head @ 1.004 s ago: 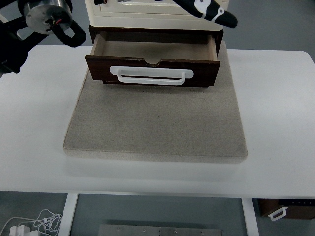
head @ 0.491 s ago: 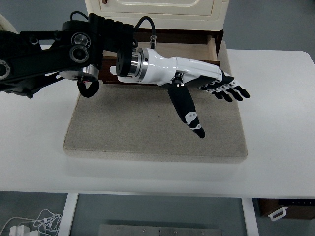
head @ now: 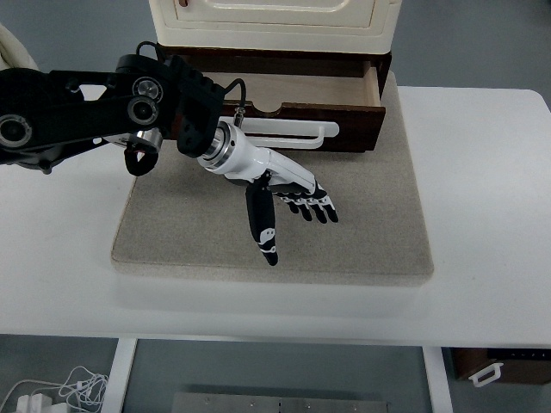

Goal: Close the drawer under the combination cabinet

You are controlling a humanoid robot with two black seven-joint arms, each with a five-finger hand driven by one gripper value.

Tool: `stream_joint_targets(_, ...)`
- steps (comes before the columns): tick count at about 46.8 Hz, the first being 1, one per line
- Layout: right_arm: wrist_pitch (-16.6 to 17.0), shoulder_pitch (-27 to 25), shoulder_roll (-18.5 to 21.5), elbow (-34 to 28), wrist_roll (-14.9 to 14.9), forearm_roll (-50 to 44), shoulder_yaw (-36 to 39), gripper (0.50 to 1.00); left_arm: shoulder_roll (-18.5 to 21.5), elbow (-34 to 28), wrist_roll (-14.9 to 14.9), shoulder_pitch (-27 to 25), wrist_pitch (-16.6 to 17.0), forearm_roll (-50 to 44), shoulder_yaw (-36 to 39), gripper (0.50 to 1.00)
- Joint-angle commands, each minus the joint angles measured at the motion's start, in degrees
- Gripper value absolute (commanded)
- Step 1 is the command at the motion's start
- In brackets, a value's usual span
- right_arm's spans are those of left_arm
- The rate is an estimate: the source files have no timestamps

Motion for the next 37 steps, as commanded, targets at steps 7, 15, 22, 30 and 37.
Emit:
stream_joint_targets(7, 0.02, 0.00, 0.00, -0.02, 0.01, 0.01, 0.00, 0.952, -0.91, 2.35, 3.67, 0.17, 0.13, 0.26, 0.01, 0.999)
stream_joint_targets(15, -0.07, 0.00, 0.00, 0.06, 0.01, 0.01, 0.00, 0.952, -1.18, 2.53, 6.22, 0.26, 0.04, 0.26, 0.36, 0.999)
stream_joint_targets(22, -0.07, 0.00, 0.00, -0.02, 0.01, 0.01, 0.00, 0.952, -1.53, 3.49, 6.40, -0.27, 0.04, 0.26, 0.80, 0.999)
stream_joint_targets(30, 0.02, 0.00, 0.00, -0.02, 0.01, 0.01, 0.00, 0.952, -3.81, 6.04, 6.49, -0.27, -0.04, 0.44, 0.89, 0.999)
stream_joint_targets(37, 0.02, 0.00, 0.00, -0.02, 0.01, 0.01, 0.00, 0.952, -3.99, 7.71, 6.49, -0.53, -0.13, 0.53, 0.80, 0.999)
